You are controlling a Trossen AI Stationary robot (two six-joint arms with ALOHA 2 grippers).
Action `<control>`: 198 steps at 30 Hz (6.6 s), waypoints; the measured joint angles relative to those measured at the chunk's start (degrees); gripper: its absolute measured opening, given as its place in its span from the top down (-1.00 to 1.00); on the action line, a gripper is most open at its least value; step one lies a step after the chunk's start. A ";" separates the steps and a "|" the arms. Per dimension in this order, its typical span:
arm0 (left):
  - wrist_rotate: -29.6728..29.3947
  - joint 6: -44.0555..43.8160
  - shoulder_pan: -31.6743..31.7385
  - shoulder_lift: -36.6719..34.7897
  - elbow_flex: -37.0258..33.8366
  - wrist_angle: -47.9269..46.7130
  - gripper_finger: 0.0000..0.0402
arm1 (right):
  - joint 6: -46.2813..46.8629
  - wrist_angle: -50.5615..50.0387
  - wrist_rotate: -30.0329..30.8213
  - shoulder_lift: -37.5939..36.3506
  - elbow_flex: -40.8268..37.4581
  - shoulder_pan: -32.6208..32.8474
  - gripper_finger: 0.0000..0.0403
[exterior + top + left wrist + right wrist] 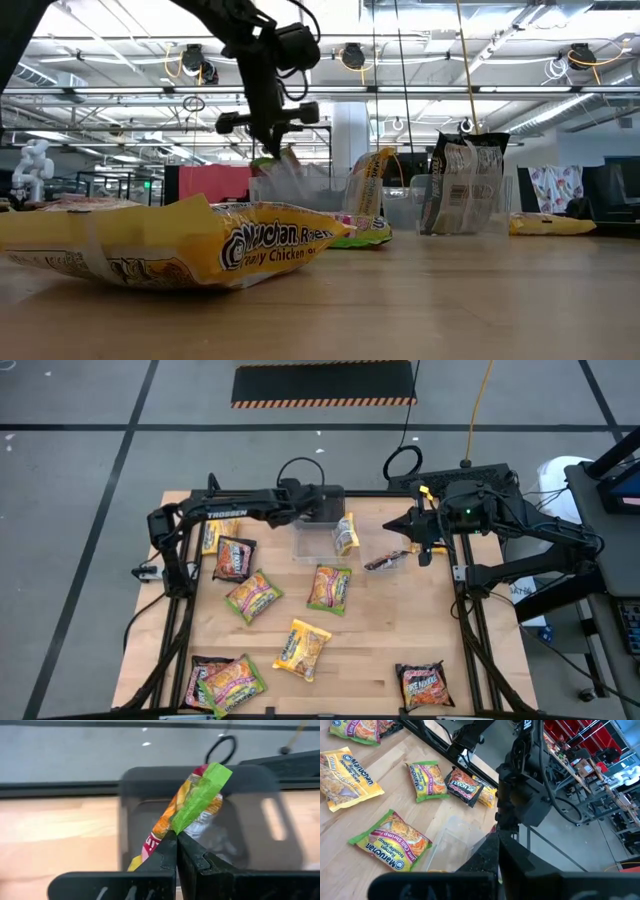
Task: Sort Maruchan noodles
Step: Put the green noodle pack into the black bin, then put the black noodle pack into the right transparent bin
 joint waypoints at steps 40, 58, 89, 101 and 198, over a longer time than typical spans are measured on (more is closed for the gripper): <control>1.22 -1.08 5.67 0.00 -0.02 0.01 0.98 | 0.00 -0.12 0.00 0.00 0.00 0.00 1.00; 2.31 2.27 6.73 0.02 -0.04 3.57 0.88 | 0.01 -1.39 -0.08 0.00 0.00 0.00 1.00; 5.95 25.37 4.78 -12.05 -0.07 3.94 0.68 | 1.66 -1.15 5.53 -0.02 0.00 0.02 1.00; 13.44 40.74 -3.79 -22.44 -0.04 -2.88 0.68 | 5.83 -6.93 5.75 -0.02 0.02 1.70 1.00; 16.54 44.74 -28.13 -22.47 -0.04 -10.66 0.68 | 63.56 22.74 -24.06 26.96 -36.74 43.52 0.58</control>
